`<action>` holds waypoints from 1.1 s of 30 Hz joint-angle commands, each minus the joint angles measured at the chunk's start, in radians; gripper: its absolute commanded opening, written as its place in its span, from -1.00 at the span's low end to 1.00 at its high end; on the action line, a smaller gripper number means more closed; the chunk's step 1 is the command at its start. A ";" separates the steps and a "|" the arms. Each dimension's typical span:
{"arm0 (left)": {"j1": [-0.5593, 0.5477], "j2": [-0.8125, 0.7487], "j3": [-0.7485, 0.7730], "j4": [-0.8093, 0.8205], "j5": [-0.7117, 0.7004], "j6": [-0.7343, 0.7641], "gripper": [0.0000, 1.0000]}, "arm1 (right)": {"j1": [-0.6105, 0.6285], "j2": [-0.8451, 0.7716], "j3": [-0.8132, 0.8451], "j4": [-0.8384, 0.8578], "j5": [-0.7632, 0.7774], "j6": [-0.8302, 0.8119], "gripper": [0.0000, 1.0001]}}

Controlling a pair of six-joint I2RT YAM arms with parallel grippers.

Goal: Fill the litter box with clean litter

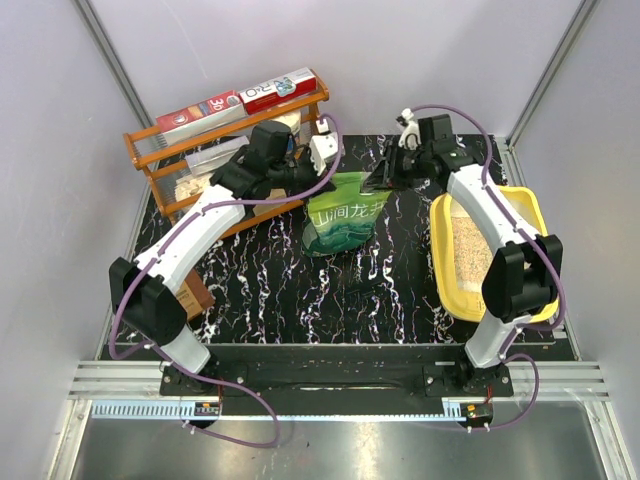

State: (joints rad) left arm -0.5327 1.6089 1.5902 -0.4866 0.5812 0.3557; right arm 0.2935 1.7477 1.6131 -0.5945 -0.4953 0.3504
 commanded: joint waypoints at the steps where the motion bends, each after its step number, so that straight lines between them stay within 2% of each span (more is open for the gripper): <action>1: -0.004 -0.066 0.082 0.017 -0.044 0.167 -1.00 | -0.088 -0.002 0.019 0.085 -0.285 0.097 -1.00; 7: -0.004 -0.058 0.122 -0.050 -0.092 0.252 -1.00 | -0.214 0.007 0.007 0.145 -0.478 0.202 -1.00; 10: -0.004 -0.056 0.125 -0.061 -0.104 0.256 -1.00 | -0.252 -0.013 -0.015 0.199 -0.517 0.243 -1.00; 16: -0.004 -0.061 0.119 -0.064 -0.118 0.253 -1.00 | -0.292 -0.072 -0.051 0.194 -0.542 0.248 -1.00; 20: -0.004 -0.061 0.125 -0.063 -0.115 0.256 -1.00 | -0.343 -0.105 -0.035 0.115 -0.539 0.213 -1.00; 27: -0.006 -0.060 0.132 -0.064 -0.110 0.253 -1.00 | -0.352 -0.128 -0.022 0.062 -0.499 0.203 -1.00; 33: -0.004 -0.058 0.137 -0.058 -0.110 0.236 -1.00 | -0.340 -0.148 0.074 -0.068 -0.339 0.095 -1.00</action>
State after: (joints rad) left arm -0.5579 1.6089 1.6428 -0.6033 0.4973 0.5846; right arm -0.0158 1.6741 1.5745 -0.6022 -0.9440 0.5232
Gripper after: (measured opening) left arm 0.016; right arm 0.321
